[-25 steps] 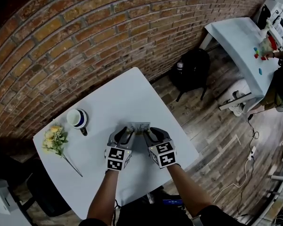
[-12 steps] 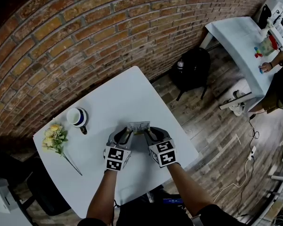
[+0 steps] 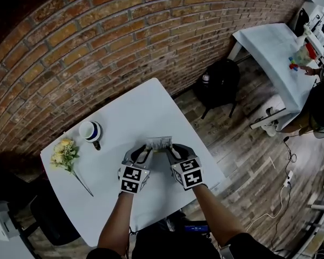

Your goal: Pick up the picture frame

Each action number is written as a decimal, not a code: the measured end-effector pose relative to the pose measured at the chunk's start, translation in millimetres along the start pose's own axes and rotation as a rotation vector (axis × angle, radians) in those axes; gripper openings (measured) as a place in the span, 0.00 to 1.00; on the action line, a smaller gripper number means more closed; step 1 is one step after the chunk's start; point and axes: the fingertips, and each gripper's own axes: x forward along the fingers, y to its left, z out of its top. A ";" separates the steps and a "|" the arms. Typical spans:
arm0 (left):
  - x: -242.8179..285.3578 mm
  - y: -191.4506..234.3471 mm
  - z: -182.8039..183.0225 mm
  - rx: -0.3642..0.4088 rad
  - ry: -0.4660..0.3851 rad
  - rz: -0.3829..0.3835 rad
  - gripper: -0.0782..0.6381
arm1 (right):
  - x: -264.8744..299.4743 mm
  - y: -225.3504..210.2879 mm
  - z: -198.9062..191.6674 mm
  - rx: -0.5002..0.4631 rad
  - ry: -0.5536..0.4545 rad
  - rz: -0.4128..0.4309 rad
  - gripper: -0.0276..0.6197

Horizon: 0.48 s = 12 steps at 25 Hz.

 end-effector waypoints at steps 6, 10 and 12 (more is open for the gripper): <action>-21.8 -19.4 25.4 0.033 -0.024 0.010 0.26 | -33.8 4.6 15.3 -0.028 -0.039 0.011 0.19; -39.6 -40.1 40.4 0.052 -0.043 0.017 0.25 | -63.2 7.6 21.2 -0.041 -0.054 0.014 0.19; -49.4 -50.9 47.2 0.058 -0.058 0.022 0.25 | -79.2 10.1 24.2 -0.046 -0.067 0.013 0.19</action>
